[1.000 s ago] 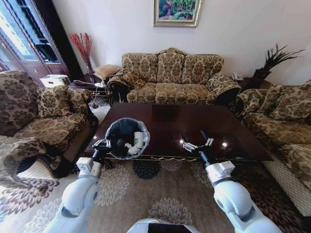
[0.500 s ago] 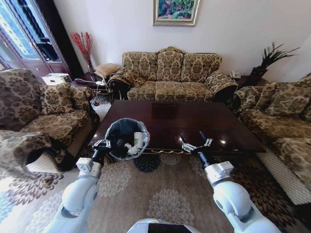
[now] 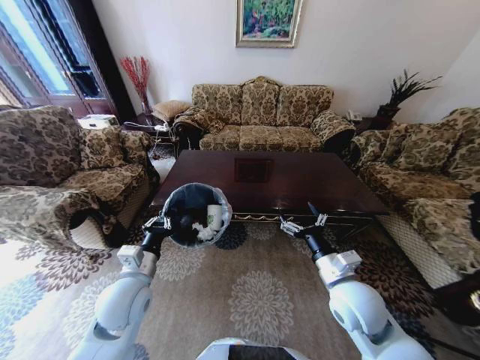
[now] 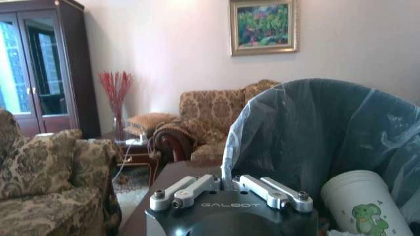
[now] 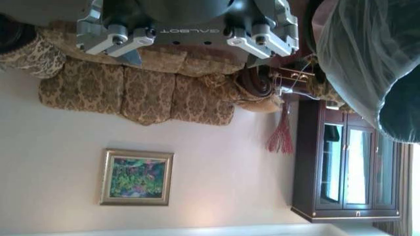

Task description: Move to the front of the table and place the trash on the table into the trash bin.

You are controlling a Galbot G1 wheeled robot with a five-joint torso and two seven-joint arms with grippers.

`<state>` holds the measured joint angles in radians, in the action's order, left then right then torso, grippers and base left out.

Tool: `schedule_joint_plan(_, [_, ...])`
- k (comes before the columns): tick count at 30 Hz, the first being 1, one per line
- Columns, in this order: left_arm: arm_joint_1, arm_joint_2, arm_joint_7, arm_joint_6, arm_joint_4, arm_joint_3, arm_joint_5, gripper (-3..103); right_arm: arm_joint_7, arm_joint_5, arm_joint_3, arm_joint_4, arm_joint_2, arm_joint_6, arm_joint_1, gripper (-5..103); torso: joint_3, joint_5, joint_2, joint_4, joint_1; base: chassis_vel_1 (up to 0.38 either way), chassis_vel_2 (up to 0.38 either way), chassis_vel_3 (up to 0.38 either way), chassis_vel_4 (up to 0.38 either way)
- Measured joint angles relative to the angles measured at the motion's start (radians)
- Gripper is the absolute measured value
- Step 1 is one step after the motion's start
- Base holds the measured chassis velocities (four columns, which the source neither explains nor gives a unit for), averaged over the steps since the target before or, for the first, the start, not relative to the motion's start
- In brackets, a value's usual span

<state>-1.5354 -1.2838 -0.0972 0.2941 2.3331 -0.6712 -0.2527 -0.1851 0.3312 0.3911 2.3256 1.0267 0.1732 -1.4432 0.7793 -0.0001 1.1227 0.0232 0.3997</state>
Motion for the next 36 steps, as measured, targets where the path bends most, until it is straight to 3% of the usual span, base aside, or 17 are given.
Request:
schedule_joint_plan(22, [-0.024,-0.012,0.002,0.030,-0.018,-0.010,0.029,3,-0.001,-0.002,-0.002,-0.006,0.014,-0.001,-0.008,100,-0.065,-0.0001,-0.116,0.0002,-0.054,-0.011,0.010,0.007,-0.010])
schedule_joint_plan(36, [-0.036,-0.001,0.023,0.112,-0.131,-0.037,0.021,3,0.000,-0.027,0.020,-0.041,0.049,-0.025,-0.024,100,-0.103,0.0000,-0.184,0.0002,-0.084,0.000,0.000,0.000,0.000])
